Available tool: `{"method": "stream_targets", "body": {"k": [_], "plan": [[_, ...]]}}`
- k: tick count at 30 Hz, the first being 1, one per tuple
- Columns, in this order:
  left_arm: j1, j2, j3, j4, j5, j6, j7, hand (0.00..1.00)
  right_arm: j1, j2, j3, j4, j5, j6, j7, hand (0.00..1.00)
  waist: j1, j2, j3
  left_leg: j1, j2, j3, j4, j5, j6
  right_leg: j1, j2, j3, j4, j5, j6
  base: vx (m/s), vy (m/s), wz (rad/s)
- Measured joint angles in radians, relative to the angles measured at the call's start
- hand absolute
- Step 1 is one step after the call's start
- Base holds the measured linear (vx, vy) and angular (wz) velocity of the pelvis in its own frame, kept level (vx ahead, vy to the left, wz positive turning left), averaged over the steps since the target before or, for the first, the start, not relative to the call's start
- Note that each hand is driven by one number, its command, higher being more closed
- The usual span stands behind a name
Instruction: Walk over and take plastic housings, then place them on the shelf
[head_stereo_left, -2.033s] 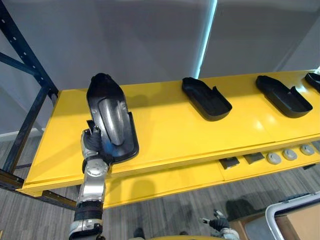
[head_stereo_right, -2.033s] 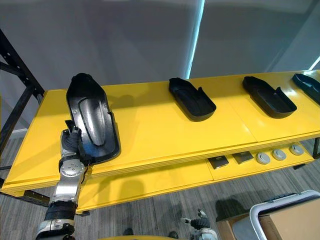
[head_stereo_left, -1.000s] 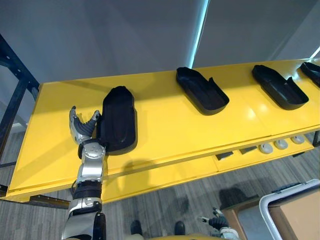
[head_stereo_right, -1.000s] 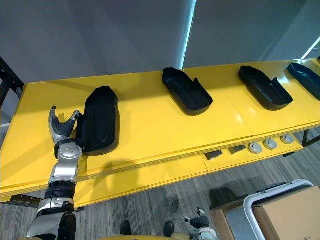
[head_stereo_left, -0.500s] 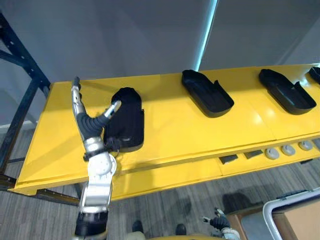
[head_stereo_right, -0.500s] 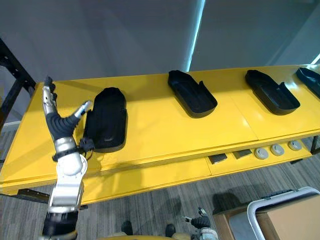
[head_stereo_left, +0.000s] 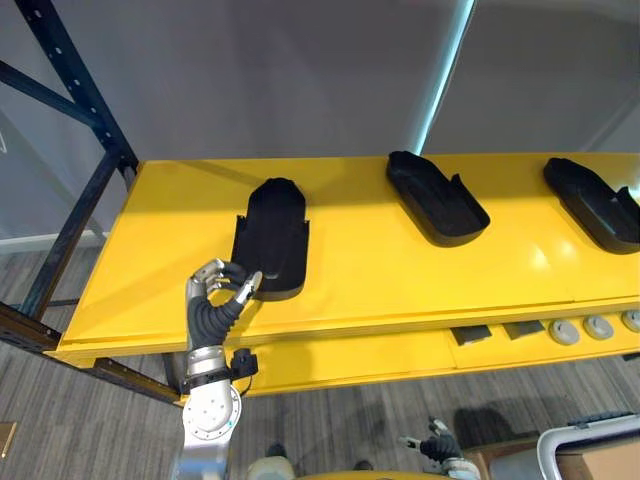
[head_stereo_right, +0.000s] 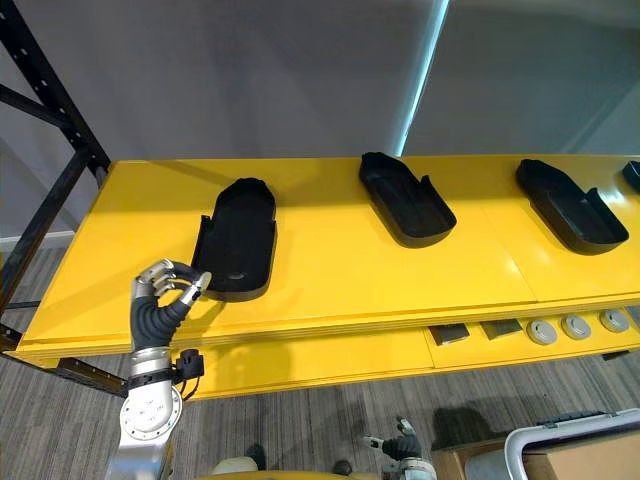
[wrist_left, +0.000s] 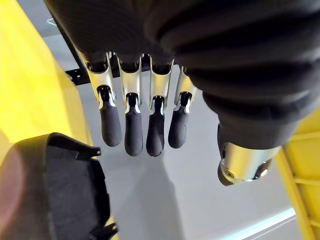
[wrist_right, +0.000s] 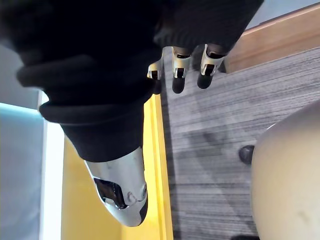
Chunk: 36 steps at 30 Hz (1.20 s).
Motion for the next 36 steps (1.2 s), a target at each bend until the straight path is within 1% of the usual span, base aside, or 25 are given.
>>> {"method": "stream_targets", "body": {"k": [4, 7, 8, 11, 13, 15, 20, 24, 28, 30, 36], "plan": [[0.0, -0.002, -0.047, 0.07, 0.022, 0.001, -0.041, 1.0, 0.001, 0.002, 0.01, -0.017, 0.0, 0.0, -0.002, 0.0, 0.0, 0.0, -0.001, -0.007, -0.003, 0.001, 0.016, -0.006, 0.002, 0.0, -0.006, 0.0, 0.0, -0.002, 0.003, 0.0, 0.0, 0.0], [-0.005, 0.001, -0.069, 0.108, 0.075, 0.002, -0.047, 1.0, 0.0, 0.005, 0.012, -0.028, -0.001, 0.0, -0.003, 0.0, -0.003, -0.001, -0.007, 0.001, -0.003, 0.004, 0.018, -0.006, 0.002, 0.0, -0.01, 0.001, 0.001, -0.003, 0.005, 0.03, 0.004, -0.02], [-0.013, 0.0, -0.071, 0.144, 0.107, 0.006, -0.055, 1.0, 0.0, 0.005, 0.014, -0.03, -0.001, 0.0, -0.003, 0.0, -0.003, 0.001, -0.011, 0.011, -0.003, 0.009, 0.015, -0.006, 0.002, 0.002, -0.013, 0.004, 0.004, -0.006, 0.009, 0.05, 0.007, -0.05], [-0.022, 0.003, -0.089, 0.196, 0.14, 0.015, -0.063, 1.0, 0.0, 0.006, 0.016, -0.031, -0.001, 0.001, -0.003, 0.0, -0.004, 0.009, -0.026, 0.013, -0.004, 0.015, 0.012, -0.006, 0.002, -0.001, -0.014, 0.008, 0.006, -0.007, 0.011, 0.01, 0.008, -0.07], [-0.026, 0.003, -0.094, 0.227, 0.17, 0.024, -0.063, 1.0, -0.001, 0.006, 0.016, -0.032, -0.002, 0.001, -0.002, 0.0, -0.003, 0.018, -0.031, 0.025, -0.004, 0.027, 0.003, -0.005, 0.001, -0.004, -0.015, 0.021, 0.011, -0.007, 0.012, -0.02, 0.007, -0.17], [-0.033, 0.004, -0.106, 0.266, 0.189, 0.028, -0.064, 1.0, -0.001, 0.006, 0.016, -0.032, -0.003, 0.001, -0.002, 0.0, -0.007, 0.026, -0.042, 0.043, -0.007, 0.03, -0.03, 0.01, -0.001, -0.004, -0.016, 0.027, 0.011, -0.007, 0.012, -0.02, -0.003, -0.11], [-0.092, 0.018, -0.127, 0.327, 0.218, 0.029, -0.06, 1.0, -0.003, 0.008, 0.015, -0.024, -0.009, 0.002, -0.002, 0.0, -0.009, 0.021, -0.051, 0.058, -0.011, 0.027, -0.103, 0.057, -0.006, -0.023, -0.012, 0.023, 0.01, -0.004, 0.009, -0.02, -0.015, 0.01], [-0.153, 0.022, -0.132, 0.379, 0.246, 0.037, -0.045, 1.0, -0.006, 0.008, 0.015, -0.02, -0.01, 0.002, -0.002, 0.0, -0.012, 0.021, -0.054, 0.076, -0.017, 0.025, -0.16, 0.087, -0.009, -0.021, -0.003, 0.025, -0.025, 0.014, 0.005, 0.0, -0.002, -0.03], [-0.195, 0.021, -0.133, 0.413, 0.246, 0.045, -0.035, 1.0, -0.013, 0.006, 0.014, -0.013, -0.01, 0.003, -0.002, 0.0, -0.023, 0.021, -0.054, 0.083, -0.021, 0.025, -0.186, 0.098, -0.009, -0.02, -0.002, 0.025, -0.035, 0.017, 0.007, 0.01, 0.001, 0.01], [-0.22, 0.024, -0.131, 0.429, 0.246, 0.047, -0.03, 1.0, -0.026, 0.007, 0.014, 0.002, -0.01, 0.003, -0.002, 0.0, -0.036, 0.021, -0.055, 0.083, -0.025, 0.027, -0.196, 0.101, -0.005, -0.019, 0.001, 0.026, -0.043, 0.02, 0.01, 0.04, 0.001, -0.03], [-0.297, 0.044, -0.124, 0.49, 0.245, 0.056, -0.014, 1.0, -0.037, 0.011, 0.007, 0.018, -0.01, 0.007, -0.002, 0.0, -0.04, 0.016, -0.055, 0.086, -0.03, 0.037, -0.212, 0.108, 0.0, -0.016, 0.0, 0.031, -0.065, 0.038, 0.011, 0.01, 0.004, -0.04]]}}
